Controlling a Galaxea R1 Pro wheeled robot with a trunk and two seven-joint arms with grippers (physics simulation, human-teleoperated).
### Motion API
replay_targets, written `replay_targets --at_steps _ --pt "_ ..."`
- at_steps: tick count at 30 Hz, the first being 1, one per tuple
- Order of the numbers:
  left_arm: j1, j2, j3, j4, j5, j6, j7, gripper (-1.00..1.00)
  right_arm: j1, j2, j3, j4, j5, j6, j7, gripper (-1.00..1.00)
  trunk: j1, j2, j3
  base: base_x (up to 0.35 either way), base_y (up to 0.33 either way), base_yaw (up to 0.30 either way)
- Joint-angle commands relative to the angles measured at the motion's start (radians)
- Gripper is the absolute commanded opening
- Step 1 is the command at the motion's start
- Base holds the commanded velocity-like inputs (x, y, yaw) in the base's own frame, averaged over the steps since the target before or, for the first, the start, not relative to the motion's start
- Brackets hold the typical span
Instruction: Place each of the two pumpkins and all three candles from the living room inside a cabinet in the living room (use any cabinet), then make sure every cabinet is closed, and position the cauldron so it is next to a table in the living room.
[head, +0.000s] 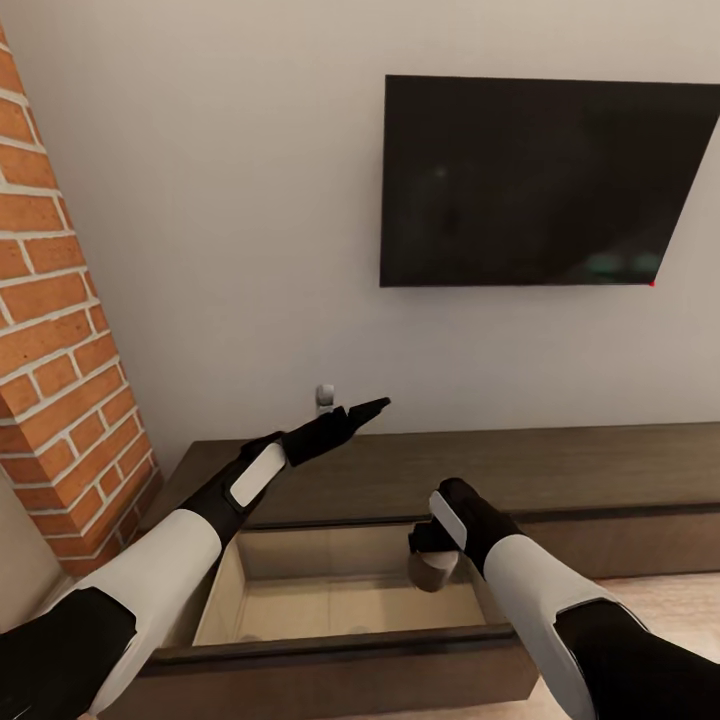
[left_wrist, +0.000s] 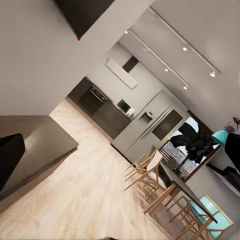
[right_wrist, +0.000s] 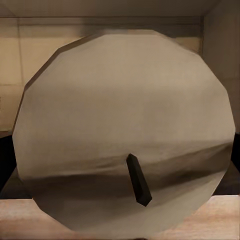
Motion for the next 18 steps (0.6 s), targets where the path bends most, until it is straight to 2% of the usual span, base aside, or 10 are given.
replay_targets --at_steps 1,6,11,16,18 --pt "0.0 0.0 0.0 0.0 0.0 0.0 0.0 1.0 0.004 0.0 0.0 0.0 -0.002 -0.001 -0.002 -1.0 0.0 0.0 0.0 0.018 0.0 0.0" --pt "0.0 -0.001 0.0 0.0 0.0 0.0 0.0 1.0 0.043 0.0 0.001 0.0 -0.002 -0.008 -0.002 -1.0 0.0 0.0 0.0 0.004 0.0 0.0" --pt "0.0 -0.001 0.0 0.0 0.0 0.0 0.0 1.0 0.073 -0.001 0.026 0.019 -0.002 -0.055 -0.003 -1.0 0.0 0.0 0.0 0.0 0.0 0.0" --pt "0.0 -0.001 0.0 0.0 0.0 0.0 -0.001 1.0 0.081 -0.003 0.066 0.097 0.0 -0.18 -0.003 -1.0 0.0 0.0 0.0 0.0 0.0 0.0" --pt "0.0 -0.001 0.0 0.0 0.0 0.0 -0.001 1.0 0.081 -0.003 0.078 0.109 0.001 -0.205 -0.004 -1.0 0.0 0.0 0.0 0.0 0.0 0.0"
